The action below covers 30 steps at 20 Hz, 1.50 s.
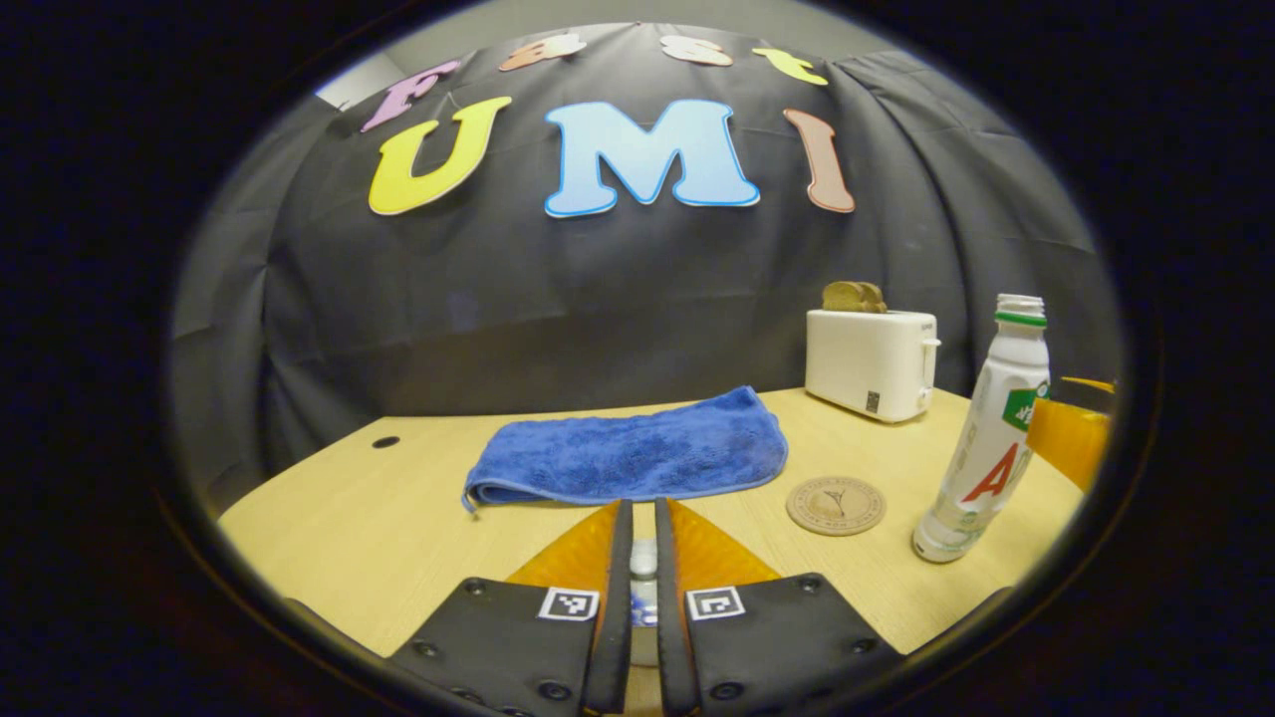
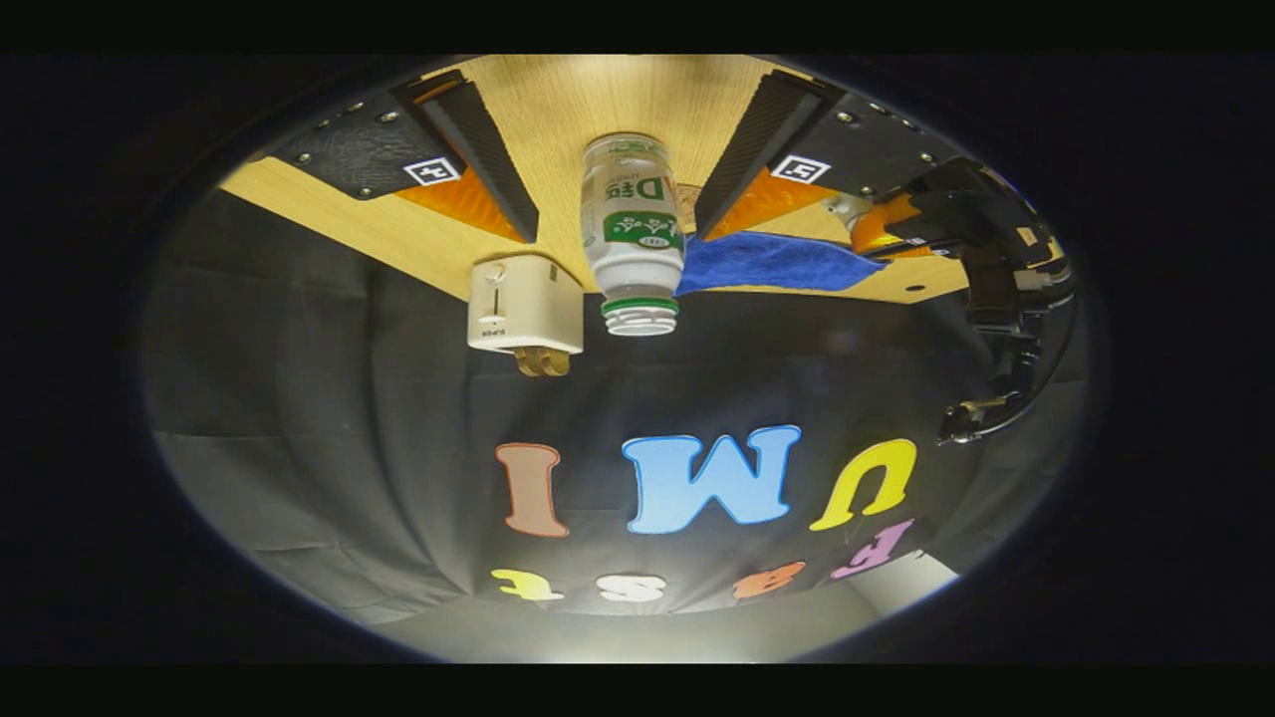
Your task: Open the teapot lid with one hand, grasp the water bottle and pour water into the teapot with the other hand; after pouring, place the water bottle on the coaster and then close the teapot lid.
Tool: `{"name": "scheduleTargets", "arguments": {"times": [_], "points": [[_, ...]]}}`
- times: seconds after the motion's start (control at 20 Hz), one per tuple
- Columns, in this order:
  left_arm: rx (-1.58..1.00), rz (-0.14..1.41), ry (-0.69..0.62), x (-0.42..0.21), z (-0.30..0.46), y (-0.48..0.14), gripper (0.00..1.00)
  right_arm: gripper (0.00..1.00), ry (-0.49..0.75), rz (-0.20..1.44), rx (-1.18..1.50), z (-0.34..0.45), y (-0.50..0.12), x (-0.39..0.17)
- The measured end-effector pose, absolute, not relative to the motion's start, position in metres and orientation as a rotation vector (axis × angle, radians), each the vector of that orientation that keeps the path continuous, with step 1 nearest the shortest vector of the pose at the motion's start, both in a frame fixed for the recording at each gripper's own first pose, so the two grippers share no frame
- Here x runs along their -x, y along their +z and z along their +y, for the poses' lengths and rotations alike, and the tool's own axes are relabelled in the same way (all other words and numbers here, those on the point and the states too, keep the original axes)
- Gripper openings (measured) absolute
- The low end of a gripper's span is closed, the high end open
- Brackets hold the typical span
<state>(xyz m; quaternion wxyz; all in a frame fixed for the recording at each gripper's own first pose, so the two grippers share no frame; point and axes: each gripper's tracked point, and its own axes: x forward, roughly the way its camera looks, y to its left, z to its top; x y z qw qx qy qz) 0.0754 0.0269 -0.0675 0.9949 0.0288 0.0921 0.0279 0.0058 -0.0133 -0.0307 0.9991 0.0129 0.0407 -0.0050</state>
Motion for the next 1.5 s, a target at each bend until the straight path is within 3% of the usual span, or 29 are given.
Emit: {"name": "scheduleTargets", "arguments": {"times": [0.3, 0.35, 0.4, 0.45, 0.85, 1.0, 1.05, 1.15, 1.5], "points": [[0.019, 0.156, 0.030, -0.074, 0.028, -0.057, 0.11, 0.98, 0.000, 0.097, -0.041, -0.013, -0.038, -0.008], [0.022, 0.146, 0.027, -0.074, 0.028, -0.054, 0.15, 0.98, 0.002, 0.100, -0.046, -0.013, -0.038, -0.008], [0.029, 0.136, 0.019, -0.072, 0.026, -0.049, 0.12, 0.98, 0.003, 0.104, -0.050, -0.013, -0.040, -0.009], [0.037, 0.125, 0.009, -0.071, 0.024, -0.046, 0.15, 0.98, 0.004, 0.106, -0.053, -0.014, -0.040, -0.009], [0.075, 0.066, -0.018, -0.043, 0.032, -0.005, 0.15, 0.98, 0.013, 0.126, -0.036, -0.011, -0.048, -0.018], [0.090, 0.066, -0.010, -0.030, 0.045, -0.001, 0.07, 0.98, 0.016, 0.144, -0.038, -0.009, -0.053, -0.025], [0.095, 0.067, -0.008, -0.026, 0.048, 0.000, 0.15, 0.98, 0.012, 0.149, -0.032, -0.009, -0.053, -0.027], [0.100, 0.077, -0.005, -0.020, 0.056, -0.002, 0.11, 0.98, 0.009, 0.166, -0.018, -0.009, -0.058, -0.032], [0.128, 0.076, -0.004, -0.009, 0.072, -0.007, 0.15, 0.95, 0.007, 0.236, -0.009, -0.005, -0.076, -0.040]]}}
